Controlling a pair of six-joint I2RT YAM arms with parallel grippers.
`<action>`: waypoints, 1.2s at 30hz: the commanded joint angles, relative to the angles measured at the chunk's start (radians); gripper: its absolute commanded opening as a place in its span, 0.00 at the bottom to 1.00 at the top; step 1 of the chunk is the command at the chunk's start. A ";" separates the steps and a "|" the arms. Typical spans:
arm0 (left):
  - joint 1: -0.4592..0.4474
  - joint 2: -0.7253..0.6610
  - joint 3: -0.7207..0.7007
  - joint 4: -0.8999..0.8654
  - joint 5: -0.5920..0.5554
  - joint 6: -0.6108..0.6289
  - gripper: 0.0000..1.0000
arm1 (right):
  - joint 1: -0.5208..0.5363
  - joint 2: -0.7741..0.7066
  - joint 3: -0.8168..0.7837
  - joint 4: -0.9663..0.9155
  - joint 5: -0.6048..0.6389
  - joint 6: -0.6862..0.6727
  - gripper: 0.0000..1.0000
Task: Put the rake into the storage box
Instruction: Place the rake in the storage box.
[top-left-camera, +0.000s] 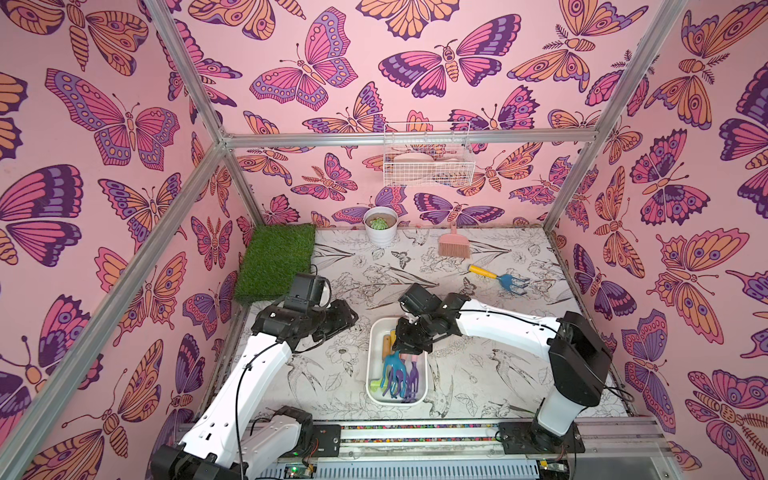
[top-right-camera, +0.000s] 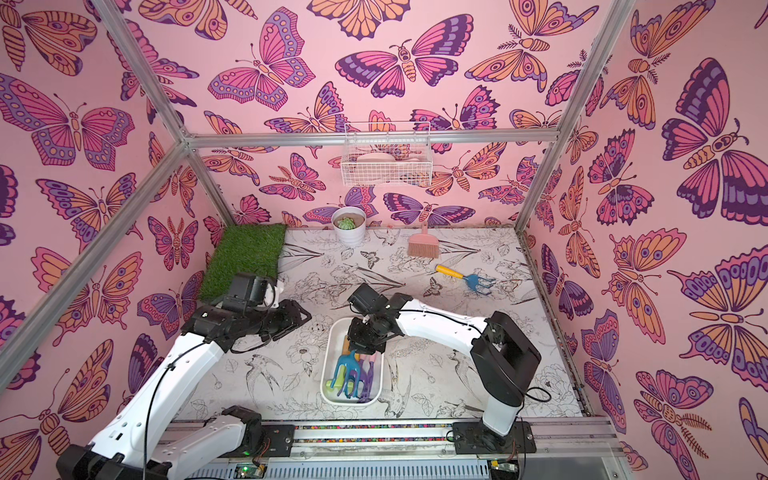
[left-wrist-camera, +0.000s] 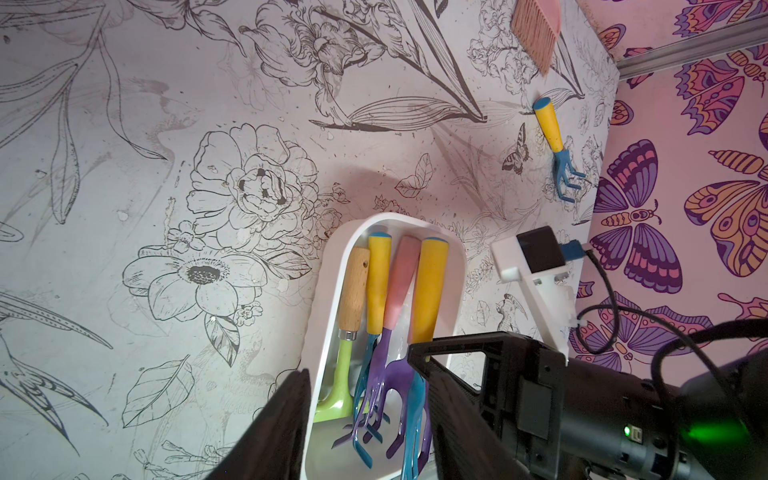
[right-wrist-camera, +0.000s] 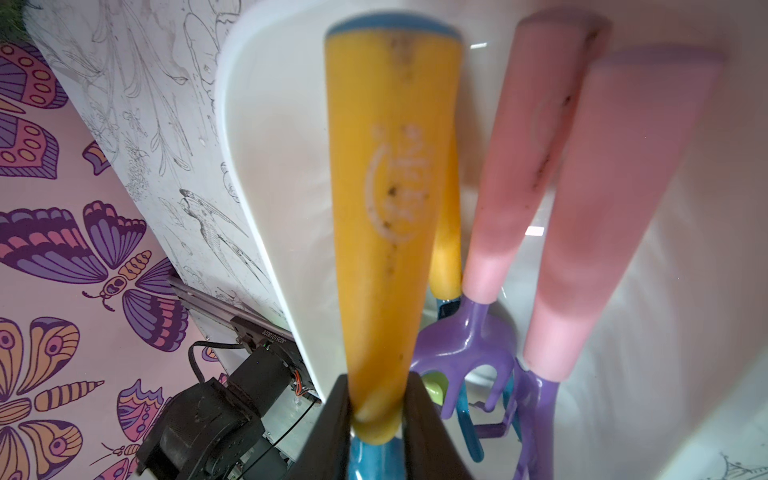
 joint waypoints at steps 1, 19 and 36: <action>0.004 0.010 0.012 -0.011 -0.002 0.015 0.52 | 0.008 -0.040 0.001 -0.039 0.034 0.002 0.38; -0.005 0.042 0.058 -0.012 0.010 0.014 0.52 | -0.033 -0.206 0.191 -0.206 0.335 -0.279 0.45; -0.256 0.223 0.076 0.254 0.074 -0.132 0.52 | -0.418 -0.240 0.226 -0.392 0.459 -0.710 0.50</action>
